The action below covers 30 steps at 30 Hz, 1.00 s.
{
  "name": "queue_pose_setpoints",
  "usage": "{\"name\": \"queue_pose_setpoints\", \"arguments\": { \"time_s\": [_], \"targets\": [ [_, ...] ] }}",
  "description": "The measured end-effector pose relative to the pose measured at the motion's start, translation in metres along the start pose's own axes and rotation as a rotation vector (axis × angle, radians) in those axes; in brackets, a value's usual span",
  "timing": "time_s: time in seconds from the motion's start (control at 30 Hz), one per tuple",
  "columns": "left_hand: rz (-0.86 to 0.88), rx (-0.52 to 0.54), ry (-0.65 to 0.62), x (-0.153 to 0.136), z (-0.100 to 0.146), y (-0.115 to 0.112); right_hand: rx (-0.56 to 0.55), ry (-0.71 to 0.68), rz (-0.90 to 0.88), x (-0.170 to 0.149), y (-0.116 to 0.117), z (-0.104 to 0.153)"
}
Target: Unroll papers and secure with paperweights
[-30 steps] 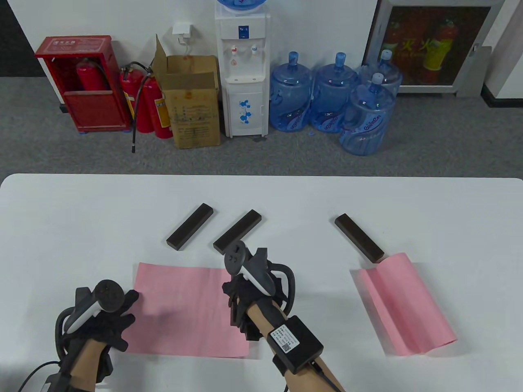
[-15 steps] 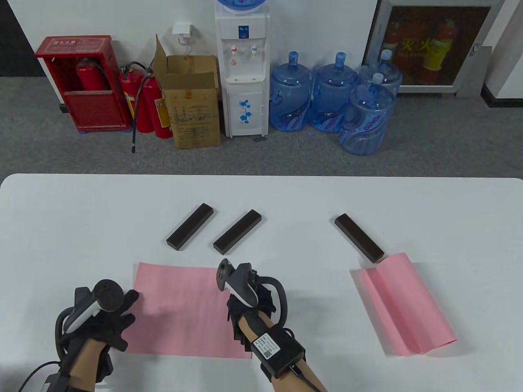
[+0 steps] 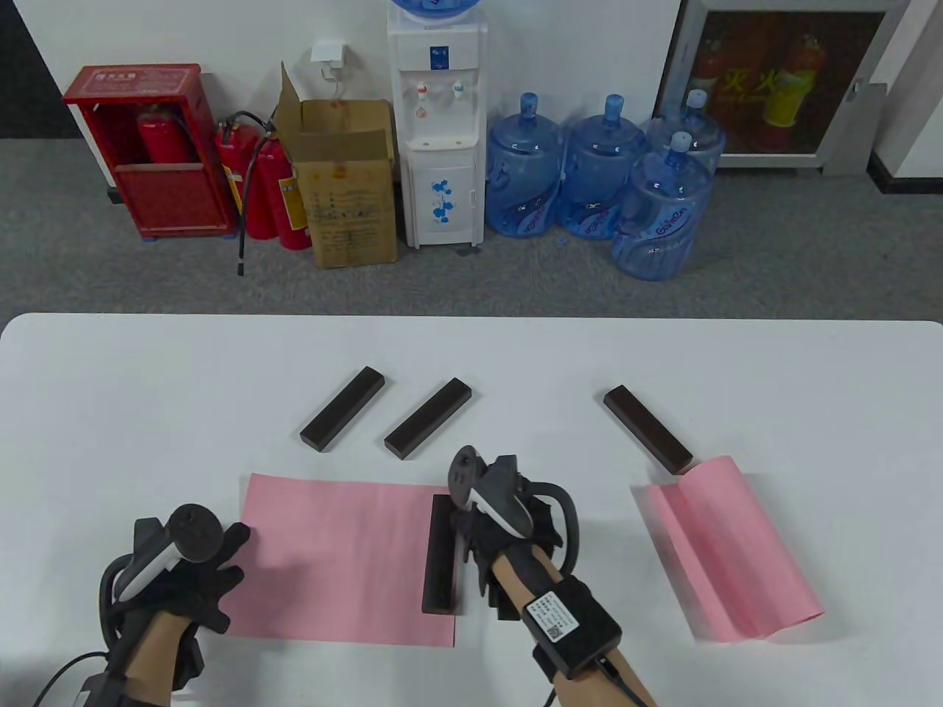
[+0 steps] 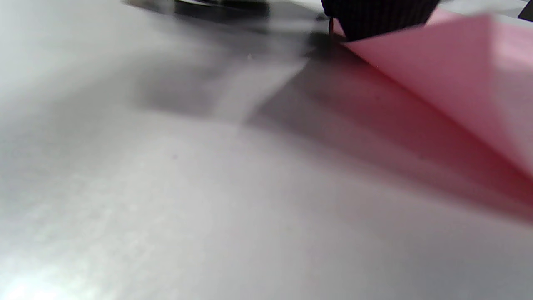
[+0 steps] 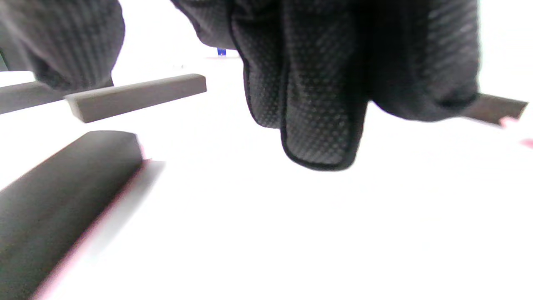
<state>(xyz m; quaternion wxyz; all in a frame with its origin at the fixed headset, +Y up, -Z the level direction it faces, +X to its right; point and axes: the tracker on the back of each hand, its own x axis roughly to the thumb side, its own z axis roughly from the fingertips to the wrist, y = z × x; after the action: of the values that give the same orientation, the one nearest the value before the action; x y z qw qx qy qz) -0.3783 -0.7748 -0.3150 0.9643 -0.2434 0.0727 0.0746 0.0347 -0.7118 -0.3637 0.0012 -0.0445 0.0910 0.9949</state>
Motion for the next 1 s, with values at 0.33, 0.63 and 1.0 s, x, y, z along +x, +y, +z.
{"name": "queue_pose_setpoints", "arguments": {
  "time_s": [0.33,0.63,1.0],
  "targets": [
    [0.000,-0.006,0.002,0.000,0.000,0.000,-0.181,-0.180,-0.032,-0.098,0.035,0.026],
    [0.002,-0.011,0.008,0.000,0.001,-0.003,-0.174,-0.198,-0.146,-0.128,0.044,0.039],
    [0.036,0.061,0.032,0.044,0.010,0.059,-0.166,-0.172,-0.106,-0.140,0.046,0.034]
  ]
}}
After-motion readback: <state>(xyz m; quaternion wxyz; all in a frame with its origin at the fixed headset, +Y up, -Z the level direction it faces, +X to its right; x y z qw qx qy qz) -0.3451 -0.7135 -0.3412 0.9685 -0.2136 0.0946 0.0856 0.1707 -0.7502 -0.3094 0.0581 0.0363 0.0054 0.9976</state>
